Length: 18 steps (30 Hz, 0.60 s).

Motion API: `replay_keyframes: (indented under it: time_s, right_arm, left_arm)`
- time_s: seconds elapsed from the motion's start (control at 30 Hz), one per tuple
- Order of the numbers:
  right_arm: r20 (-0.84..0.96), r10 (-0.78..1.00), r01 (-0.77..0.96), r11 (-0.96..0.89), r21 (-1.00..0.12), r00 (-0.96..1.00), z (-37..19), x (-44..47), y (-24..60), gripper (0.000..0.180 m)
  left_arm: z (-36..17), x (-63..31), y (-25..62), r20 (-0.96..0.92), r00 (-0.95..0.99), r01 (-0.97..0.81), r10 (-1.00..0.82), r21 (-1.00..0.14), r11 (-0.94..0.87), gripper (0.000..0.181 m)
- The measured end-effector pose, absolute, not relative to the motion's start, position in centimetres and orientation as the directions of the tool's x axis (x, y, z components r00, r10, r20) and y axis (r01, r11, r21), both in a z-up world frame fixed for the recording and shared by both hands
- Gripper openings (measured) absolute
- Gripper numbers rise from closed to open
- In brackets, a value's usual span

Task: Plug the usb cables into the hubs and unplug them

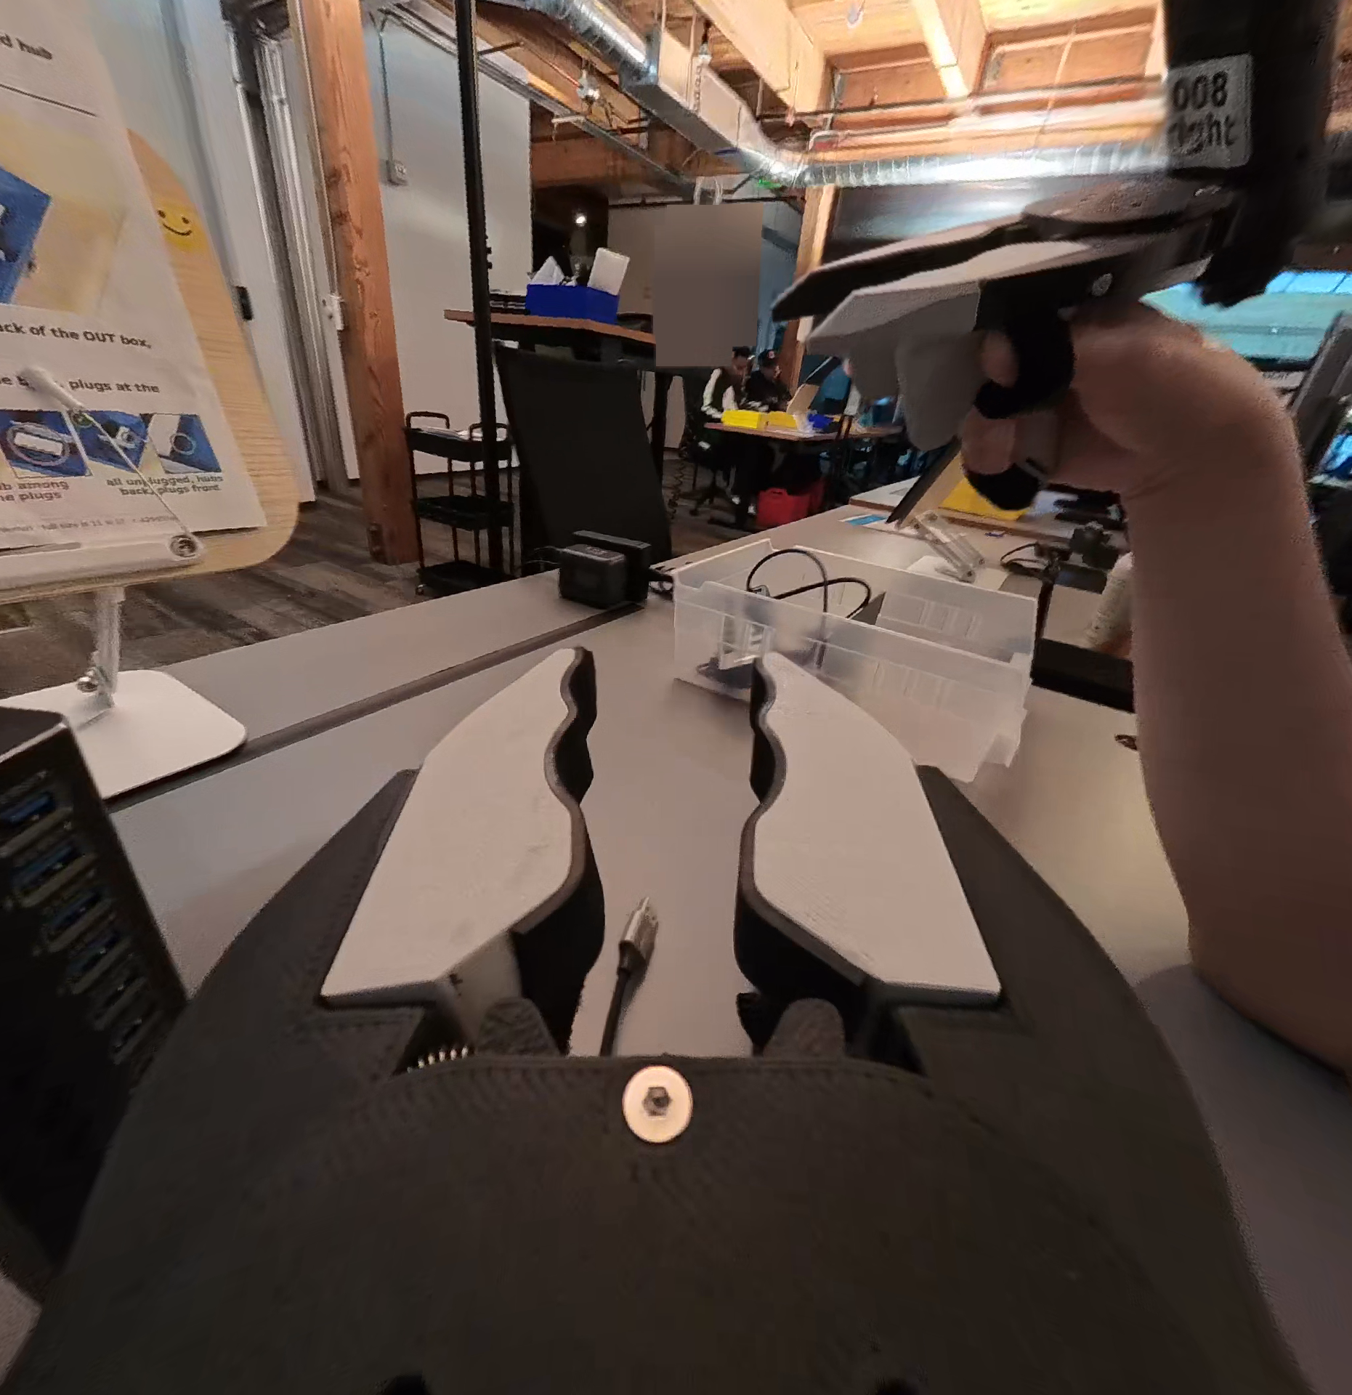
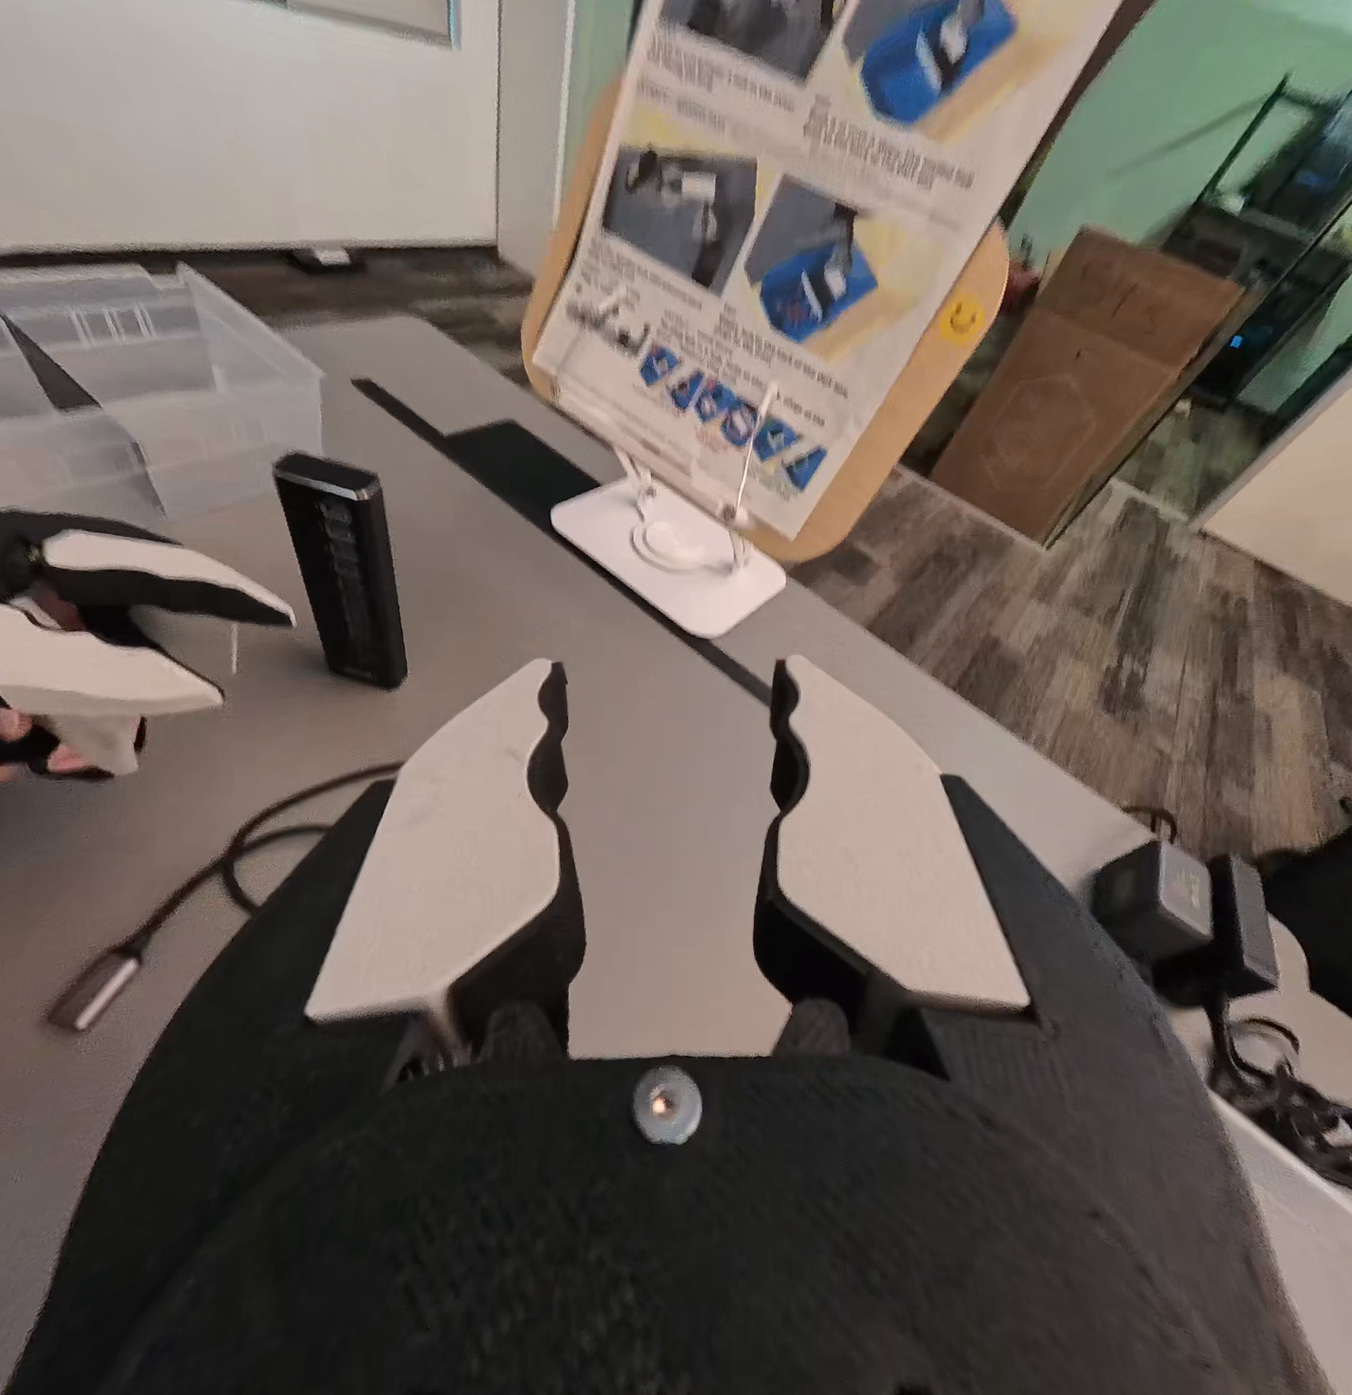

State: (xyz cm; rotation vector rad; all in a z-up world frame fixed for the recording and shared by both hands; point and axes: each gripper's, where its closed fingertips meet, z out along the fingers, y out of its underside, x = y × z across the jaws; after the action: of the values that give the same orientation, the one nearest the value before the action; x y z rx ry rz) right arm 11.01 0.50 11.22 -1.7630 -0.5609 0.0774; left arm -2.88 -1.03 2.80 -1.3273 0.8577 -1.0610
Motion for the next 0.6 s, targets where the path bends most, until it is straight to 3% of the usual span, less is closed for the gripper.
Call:
replay_keyframes:
  time_s: [0.03, 0.17, 0.33, 0.6]
  right_arm:
    - [0.247, 0.4, 0.345, -0.195, -0.918, 0.883, 10.5, 11.6, 0.6, 0.052]
    - [0.304, 0.33, 0.397, -0.266, -0.878, 0.894, 9.2, 14.1, 1.0, 0.05]
    - [0.273, 0.369, 0.379, -0.255, -0.889, 0.888, 9.1, 14.0, 0.7, 0.049]
    - [0.253, 0.329, 0.364, -0.342, -0.866, 0.91, 7.9, 14.3, 1.7, 0.047]
  left_arm:
    - [2.6, -2.6, -0.9, 0.076, 0.334, 0.095, -0.939, -0.994, -0.047, 0.038]
    - [2.5, -1.4, -0.7, 0.1, 0.333, 0.105, -0.937, -0.992, -0.069, 0.038]
    - [2.3, -0.6, -0.3, 0.106, 0.327, 0.104, -0.939, -0.992, -0.076, 0.038]
    - [4.4, 0.8, -3.1, -0.096, 0.187, -0.031, -0.978, -0.995, 0.092, 0.033]
